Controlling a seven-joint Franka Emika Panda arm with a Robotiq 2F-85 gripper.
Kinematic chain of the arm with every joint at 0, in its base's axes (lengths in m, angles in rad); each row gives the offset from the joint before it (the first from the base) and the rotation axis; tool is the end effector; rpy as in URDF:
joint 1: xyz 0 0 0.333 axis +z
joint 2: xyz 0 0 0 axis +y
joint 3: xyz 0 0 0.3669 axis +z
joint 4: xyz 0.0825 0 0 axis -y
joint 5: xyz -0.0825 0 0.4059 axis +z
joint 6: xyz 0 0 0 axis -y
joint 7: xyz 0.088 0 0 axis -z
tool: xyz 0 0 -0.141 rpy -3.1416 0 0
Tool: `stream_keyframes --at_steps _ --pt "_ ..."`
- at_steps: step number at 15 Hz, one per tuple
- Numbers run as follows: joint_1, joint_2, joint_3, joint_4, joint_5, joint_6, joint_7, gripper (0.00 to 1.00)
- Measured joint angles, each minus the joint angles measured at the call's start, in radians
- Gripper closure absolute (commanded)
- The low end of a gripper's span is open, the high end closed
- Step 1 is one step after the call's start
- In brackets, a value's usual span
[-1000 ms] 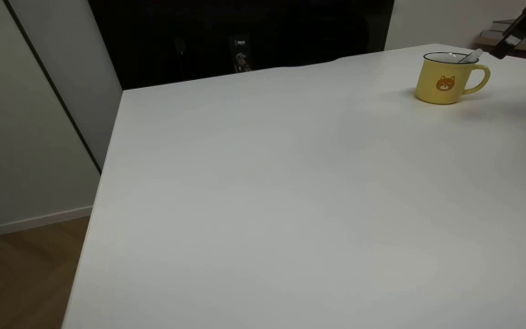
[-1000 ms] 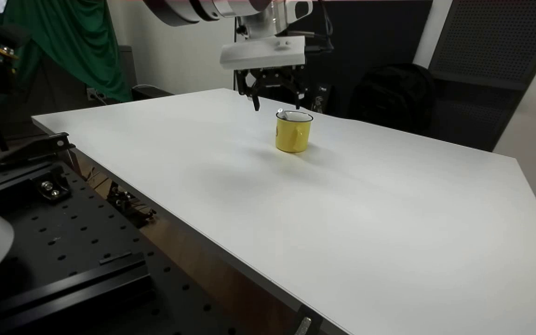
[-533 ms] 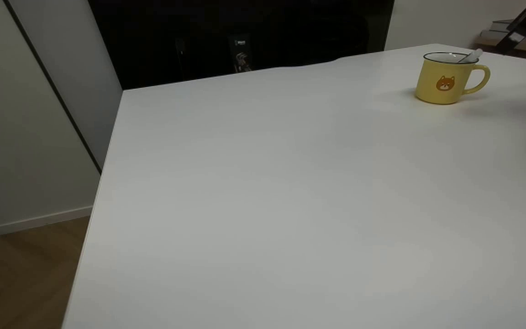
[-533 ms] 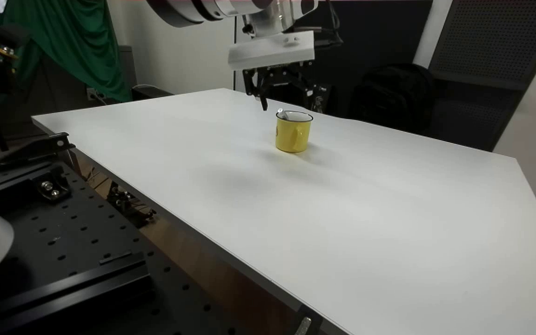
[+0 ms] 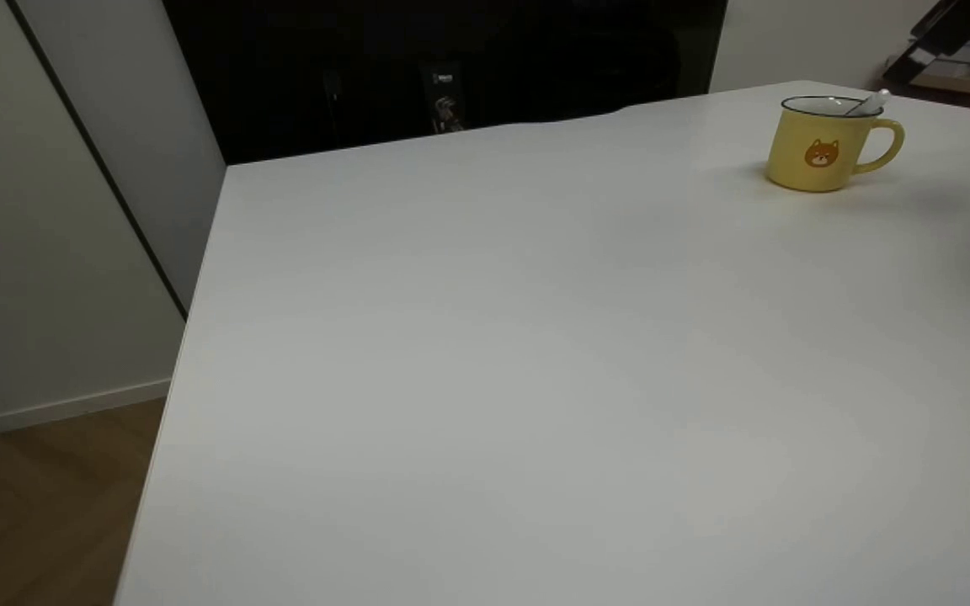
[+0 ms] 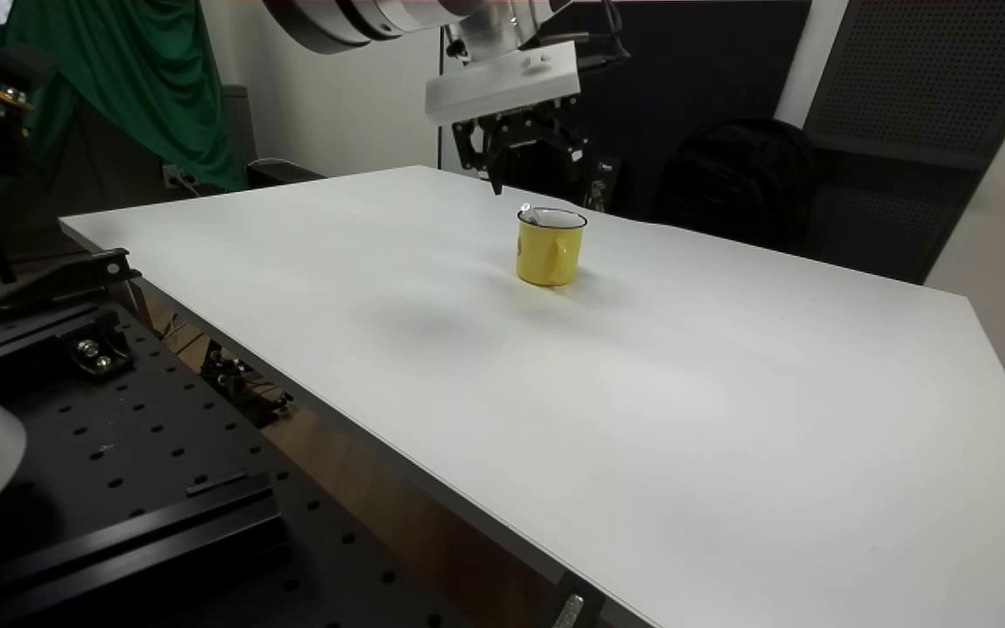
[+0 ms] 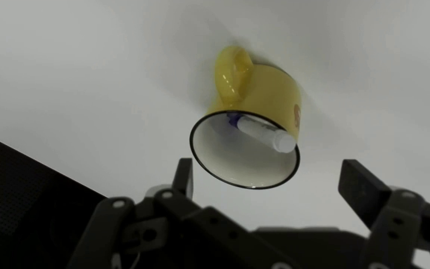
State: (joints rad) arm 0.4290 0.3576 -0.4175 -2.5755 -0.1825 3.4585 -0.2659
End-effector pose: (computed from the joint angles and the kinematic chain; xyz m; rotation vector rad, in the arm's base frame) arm 0.5186 0.0229 0.2022 2.7531 0.7481 0.7589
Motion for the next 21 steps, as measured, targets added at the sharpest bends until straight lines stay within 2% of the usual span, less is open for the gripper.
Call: stream_keyframes --at_steps 4,8,21 --pt "0.055 0.006 -0.021 0.013 0.043 -0.002 -0.024 0.00" --pt "0.081 0.015 -0.039 0.015 0.066 -0.004 -0.038 0.00" --pt "0.098 0.050 -0.050 0.040 0.086 -0.004 -0.049 0.00"
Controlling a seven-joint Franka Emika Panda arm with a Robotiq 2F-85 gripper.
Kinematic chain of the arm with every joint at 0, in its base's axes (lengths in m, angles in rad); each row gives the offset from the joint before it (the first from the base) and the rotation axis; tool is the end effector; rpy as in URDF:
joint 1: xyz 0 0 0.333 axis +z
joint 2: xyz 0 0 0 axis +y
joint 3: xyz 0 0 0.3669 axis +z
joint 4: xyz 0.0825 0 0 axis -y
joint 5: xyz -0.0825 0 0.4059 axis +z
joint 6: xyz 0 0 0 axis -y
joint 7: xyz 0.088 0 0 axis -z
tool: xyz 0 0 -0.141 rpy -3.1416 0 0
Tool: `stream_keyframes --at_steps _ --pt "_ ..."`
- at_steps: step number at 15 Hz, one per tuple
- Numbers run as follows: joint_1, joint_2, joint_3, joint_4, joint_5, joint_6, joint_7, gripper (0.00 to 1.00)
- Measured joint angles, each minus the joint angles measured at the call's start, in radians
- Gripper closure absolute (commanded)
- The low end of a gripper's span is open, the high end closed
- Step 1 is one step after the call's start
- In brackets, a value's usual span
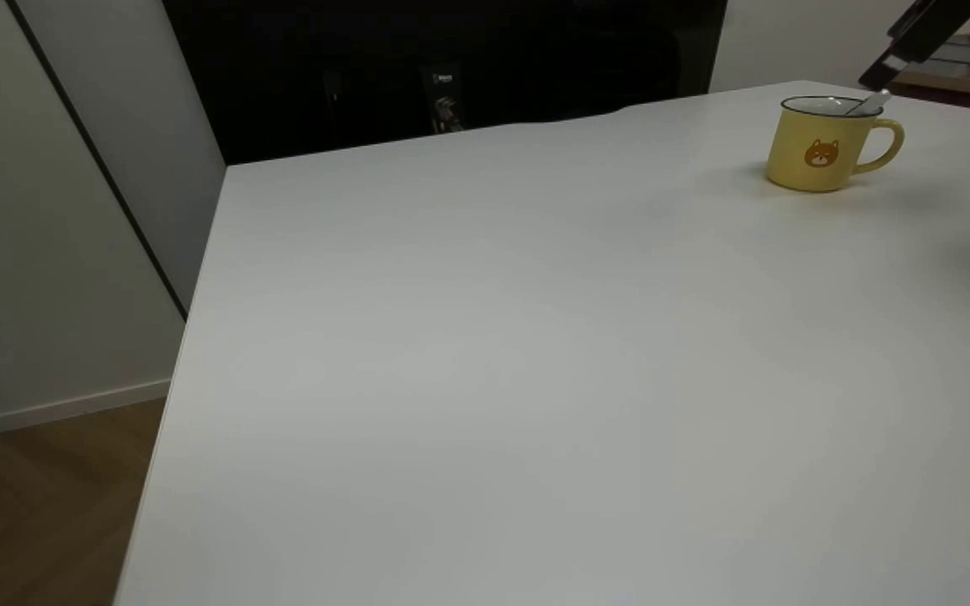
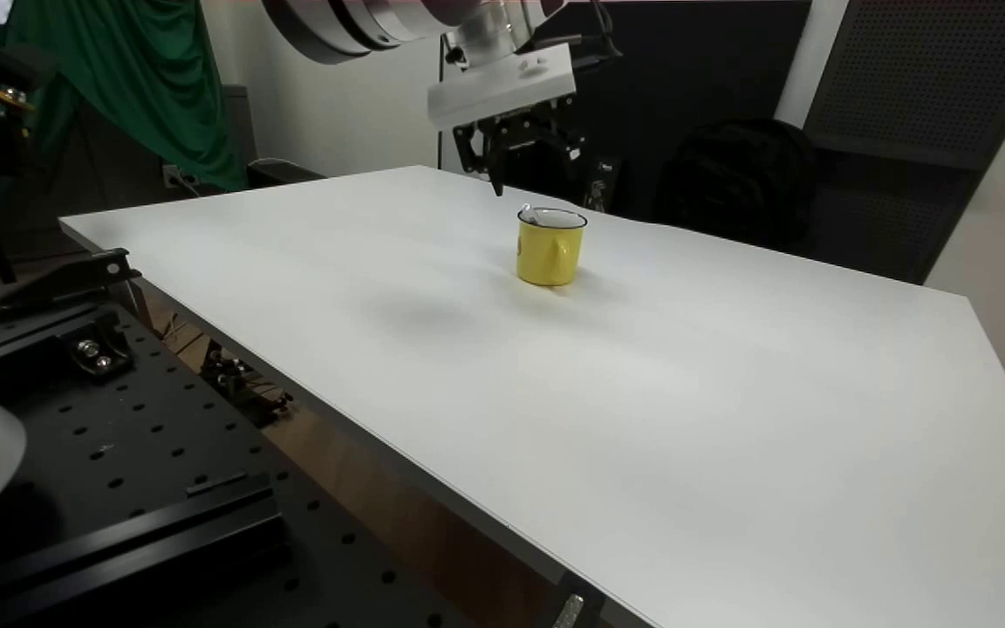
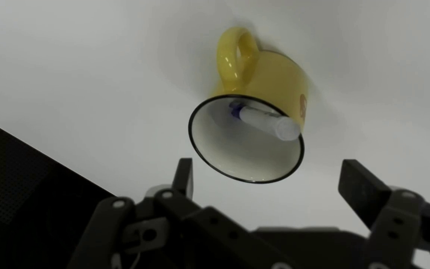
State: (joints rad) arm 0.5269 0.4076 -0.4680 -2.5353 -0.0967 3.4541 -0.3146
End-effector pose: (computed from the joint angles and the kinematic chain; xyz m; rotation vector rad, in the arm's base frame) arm 0.5320 0.0369 0.1966 2.7073 0.7758 0.7487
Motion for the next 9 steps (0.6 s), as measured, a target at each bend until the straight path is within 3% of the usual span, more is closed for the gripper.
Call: stream_keyframes --at_steps 9 --pt "-0.034 0.036 0.045 0.003 0.064 0.000 -0.033 0.00"
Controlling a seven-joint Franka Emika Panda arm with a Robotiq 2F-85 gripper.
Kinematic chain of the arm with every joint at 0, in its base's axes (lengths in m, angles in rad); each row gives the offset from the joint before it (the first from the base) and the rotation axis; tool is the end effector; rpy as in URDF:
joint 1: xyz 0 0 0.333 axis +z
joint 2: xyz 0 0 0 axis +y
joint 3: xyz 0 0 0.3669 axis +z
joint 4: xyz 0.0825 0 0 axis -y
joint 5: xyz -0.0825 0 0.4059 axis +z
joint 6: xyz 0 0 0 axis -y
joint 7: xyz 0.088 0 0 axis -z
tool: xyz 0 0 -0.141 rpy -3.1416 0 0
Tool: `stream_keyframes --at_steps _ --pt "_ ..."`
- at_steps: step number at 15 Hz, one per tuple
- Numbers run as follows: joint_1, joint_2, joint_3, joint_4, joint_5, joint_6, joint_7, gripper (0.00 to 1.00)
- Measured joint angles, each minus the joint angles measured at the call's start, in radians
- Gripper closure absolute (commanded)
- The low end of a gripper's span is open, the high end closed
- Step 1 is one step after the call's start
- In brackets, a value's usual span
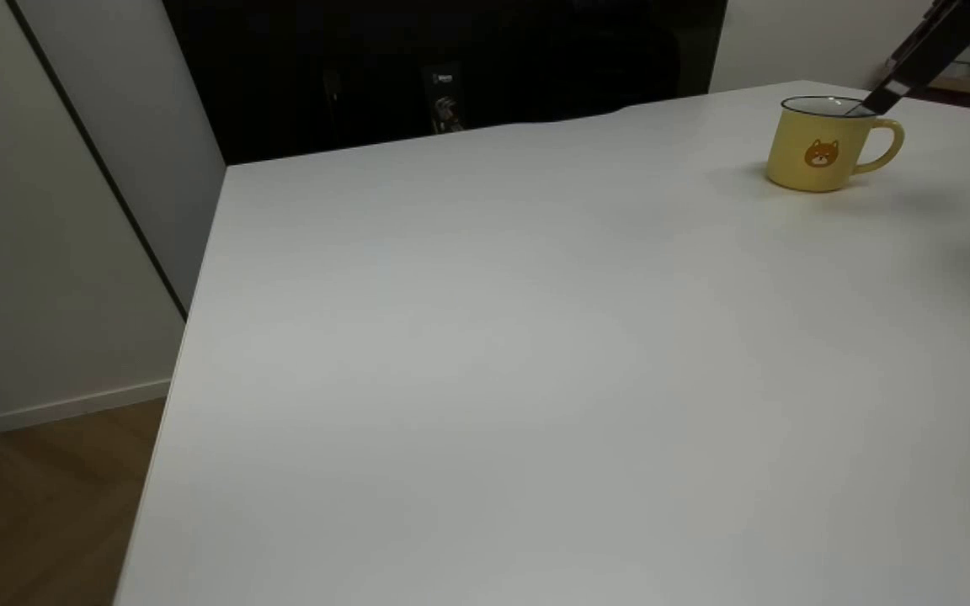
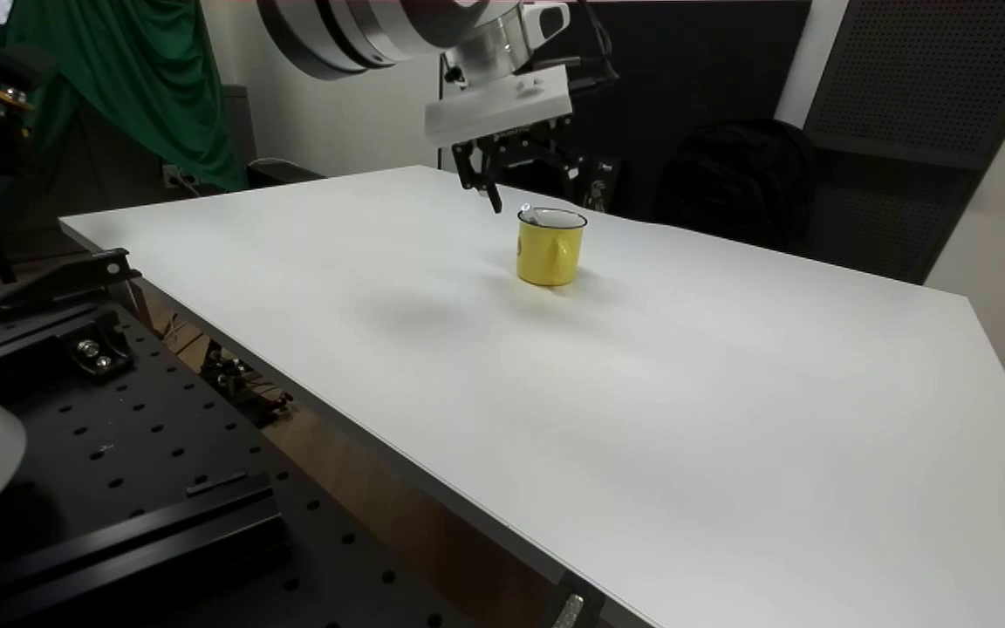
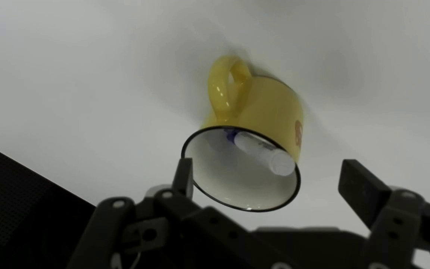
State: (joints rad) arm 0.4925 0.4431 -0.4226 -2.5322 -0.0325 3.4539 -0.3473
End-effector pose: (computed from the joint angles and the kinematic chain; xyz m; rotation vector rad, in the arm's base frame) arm 0.5286 0.0329 0.1778 2.7271 0.7458 0.7019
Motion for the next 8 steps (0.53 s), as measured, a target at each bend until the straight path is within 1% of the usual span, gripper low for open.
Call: stream_keyframes --at_steps 2,3,4,7,8 --pt "-0.005 0.001 0.007 0.002 0.013 0.000 -0.008 0.00" --pt "-0.005 0.002 0.008 0.003 0.016 0.000 -0.010 0.25" --pt "-0.005 0.003 0.008 0.005 0.018 0.000 -0.011 0.26" --pt "-0.005 0.005 0.008 0.009 0.019 0.000 -0.014 0.49" --pt "-0.005 0.007 0.008 0.010 0.020 0.000 -0.015 0.55"
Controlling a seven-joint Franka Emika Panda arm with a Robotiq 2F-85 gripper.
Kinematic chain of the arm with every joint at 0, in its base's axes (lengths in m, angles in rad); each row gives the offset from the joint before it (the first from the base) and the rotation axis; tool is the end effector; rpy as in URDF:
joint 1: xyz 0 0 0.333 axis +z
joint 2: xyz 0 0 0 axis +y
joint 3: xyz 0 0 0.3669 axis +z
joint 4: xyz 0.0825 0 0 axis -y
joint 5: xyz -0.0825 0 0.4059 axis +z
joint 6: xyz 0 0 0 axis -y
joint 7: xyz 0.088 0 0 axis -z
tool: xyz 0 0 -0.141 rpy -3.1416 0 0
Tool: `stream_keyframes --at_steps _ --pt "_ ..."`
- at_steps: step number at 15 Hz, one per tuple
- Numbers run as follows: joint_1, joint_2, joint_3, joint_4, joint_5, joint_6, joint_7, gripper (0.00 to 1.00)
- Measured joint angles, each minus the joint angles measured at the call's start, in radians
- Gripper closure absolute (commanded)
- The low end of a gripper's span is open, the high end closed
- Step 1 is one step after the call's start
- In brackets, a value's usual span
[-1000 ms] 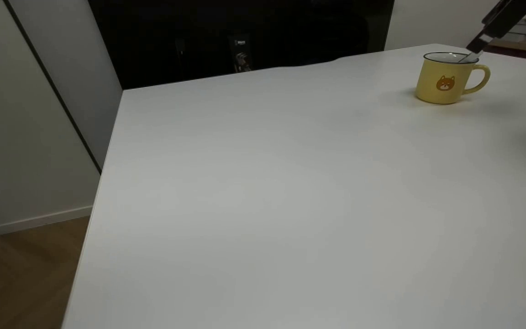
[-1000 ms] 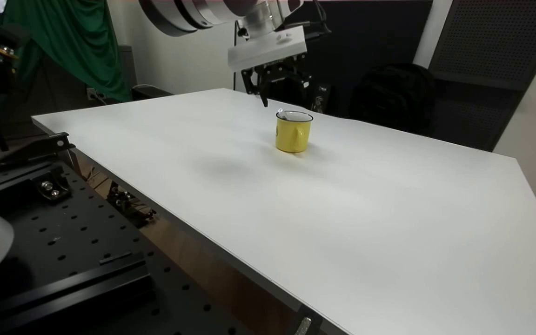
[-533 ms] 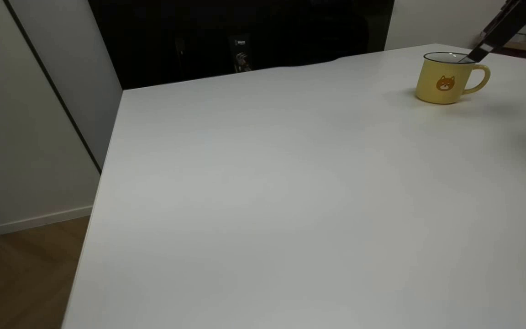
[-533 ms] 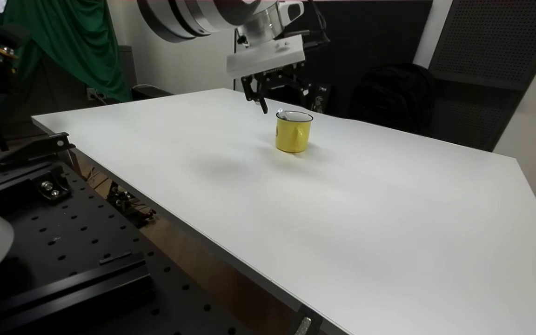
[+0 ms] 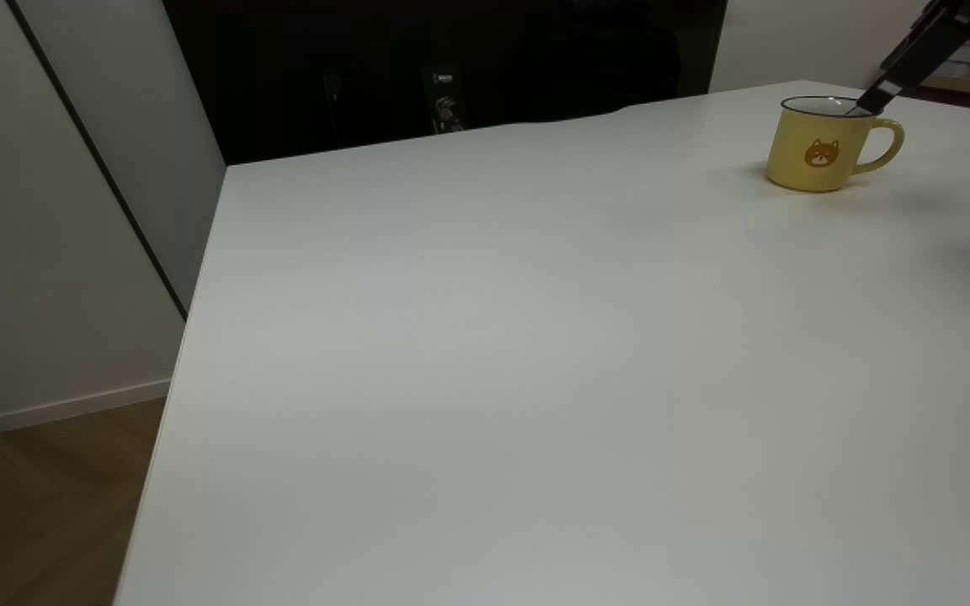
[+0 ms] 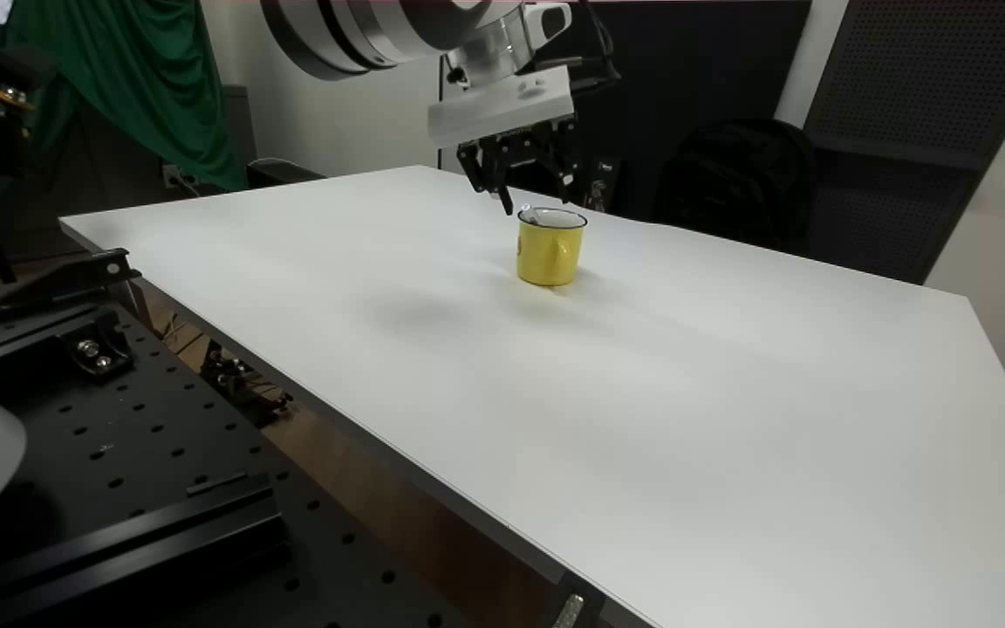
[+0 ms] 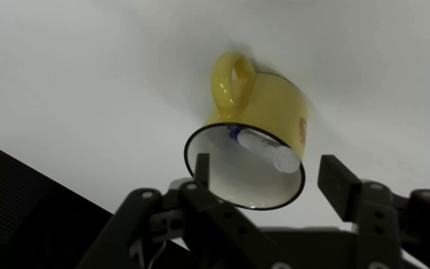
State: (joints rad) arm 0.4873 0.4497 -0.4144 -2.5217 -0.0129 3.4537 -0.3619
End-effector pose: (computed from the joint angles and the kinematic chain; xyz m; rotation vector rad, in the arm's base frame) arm 0.5324 0.0327 0.1774 2.7234 0.7418 0.7058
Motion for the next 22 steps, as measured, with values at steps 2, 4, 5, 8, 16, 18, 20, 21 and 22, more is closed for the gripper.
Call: stream_keyframes --at_steps 2,4,5,8,16,18,20,21,22 --pt "0.000 0.003 0.000 0.001 0.001 0.000 -0.001 0.69" --pt "0.000 0.007 0.000 0.001 0.008 0.000 -0.002 0.83" --pt "0.000 0.010 0.000 0.001 0.012 0.000 -0.004 0.89" --pt "0.000 0.018 0.000 0.001 0.017 -0.001 -0.005 0.99" --pt "-0.012 0.021 0.001 0.005 0.030 -0.001 -0.005 0.96" --pt "-0.022 0.021 0.002 0.012 0.030 -0.010 -0.005 0.96" --pt "-0.033 0.021 0.002 0.028 0.030 -0.035 -0.005 0.96" --pt "-0.038 0.021 0.002 0.037 0.029 -0.051 -0.005 0.96" --pt "-0.043 0.020 0.002 0.046 0.028 -0.068 -0.005 0.96"
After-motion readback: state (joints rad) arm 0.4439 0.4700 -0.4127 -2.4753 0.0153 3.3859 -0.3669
